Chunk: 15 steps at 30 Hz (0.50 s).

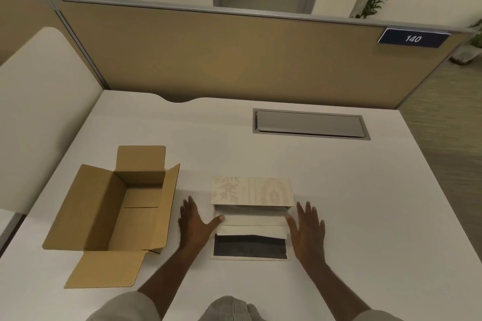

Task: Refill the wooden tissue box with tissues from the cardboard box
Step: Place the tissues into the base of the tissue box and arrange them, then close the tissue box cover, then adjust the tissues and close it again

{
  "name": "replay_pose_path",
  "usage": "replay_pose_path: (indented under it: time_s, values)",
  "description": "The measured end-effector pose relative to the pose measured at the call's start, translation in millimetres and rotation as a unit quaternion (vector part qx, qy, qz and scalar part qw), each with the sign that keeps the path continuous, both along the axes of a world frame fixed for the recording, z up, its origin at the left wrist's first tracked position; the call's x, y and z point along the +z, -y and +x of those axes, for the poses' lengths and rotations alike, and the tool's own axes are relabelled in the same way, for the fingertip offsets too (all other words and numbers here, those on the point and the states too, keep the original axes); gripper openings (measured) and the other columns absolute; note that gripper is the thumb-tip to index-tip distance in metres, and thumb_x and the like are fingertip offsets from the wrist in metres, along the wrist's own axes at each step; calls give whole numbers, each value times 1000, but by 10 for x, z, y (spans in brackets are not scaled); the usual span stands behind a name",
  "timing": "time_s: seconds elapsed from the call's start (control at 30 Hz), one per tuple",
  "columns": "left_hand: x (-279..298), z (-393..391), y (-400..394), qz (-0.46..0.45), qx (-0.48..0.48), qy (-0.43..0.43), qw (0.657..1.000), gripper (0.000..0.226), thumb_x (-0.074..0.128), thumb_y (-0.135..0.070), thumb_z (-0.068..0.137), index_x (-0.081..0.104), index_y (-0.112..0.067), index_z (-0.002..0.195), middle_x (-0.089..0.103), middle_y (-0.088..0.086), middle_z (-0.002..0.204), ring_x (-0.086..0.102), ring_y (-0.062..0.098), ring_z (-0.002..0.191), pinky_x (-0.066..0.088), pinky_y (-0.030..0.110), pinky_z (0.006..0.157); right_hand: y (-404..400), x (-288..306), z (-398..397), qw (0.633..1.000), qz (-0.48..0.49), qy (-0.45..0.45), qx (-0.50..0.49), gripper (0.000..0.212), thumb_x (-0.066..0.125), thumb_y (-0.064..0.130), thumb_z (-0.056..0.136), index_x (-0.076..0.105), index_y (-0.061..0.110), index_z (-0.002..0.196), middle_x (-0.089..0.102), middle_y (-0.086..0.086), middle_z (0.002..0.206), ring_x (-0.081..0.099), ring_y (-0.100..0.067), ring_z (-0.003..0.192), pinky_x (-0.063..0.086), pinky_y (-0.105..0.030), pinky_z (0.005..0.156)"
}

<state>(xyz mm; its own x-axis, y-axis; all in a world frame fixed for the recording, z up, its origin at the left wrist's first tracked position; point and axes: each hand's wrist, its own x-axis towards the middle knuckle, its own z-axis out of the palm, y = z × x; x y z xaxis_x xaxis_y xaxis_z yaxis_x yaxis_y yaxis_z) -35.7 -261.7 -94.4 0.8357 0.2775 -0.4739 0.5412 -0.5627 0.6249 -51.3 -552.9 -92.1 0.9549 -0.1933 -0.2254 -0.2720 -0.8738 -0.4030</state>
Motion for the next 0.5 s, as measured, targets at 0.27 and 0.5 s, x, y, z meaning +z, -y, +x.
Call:
replay_pose_path:
  time_s: [0.27,0.5]
  values:
    - [434,212,131,-252,188,81,946,50,39,-40,103,49,-8,140,54,10,142,48,26,134,33,27,108,20,512,735,934,272,-26,-229,66,32,58,99,56,6,133,60,-13,132,54,-32,121,38,-36,98]
    - [581,927,380,-151,173,-62,971,79,30,-65,95,49,2,131,59,21,121,59,35,109,47,41,92,-189,627,1214,875,368,-182,-255,73,37,64,95,53,3,131,60,-18,128,59,-34,114,46,-44,103]
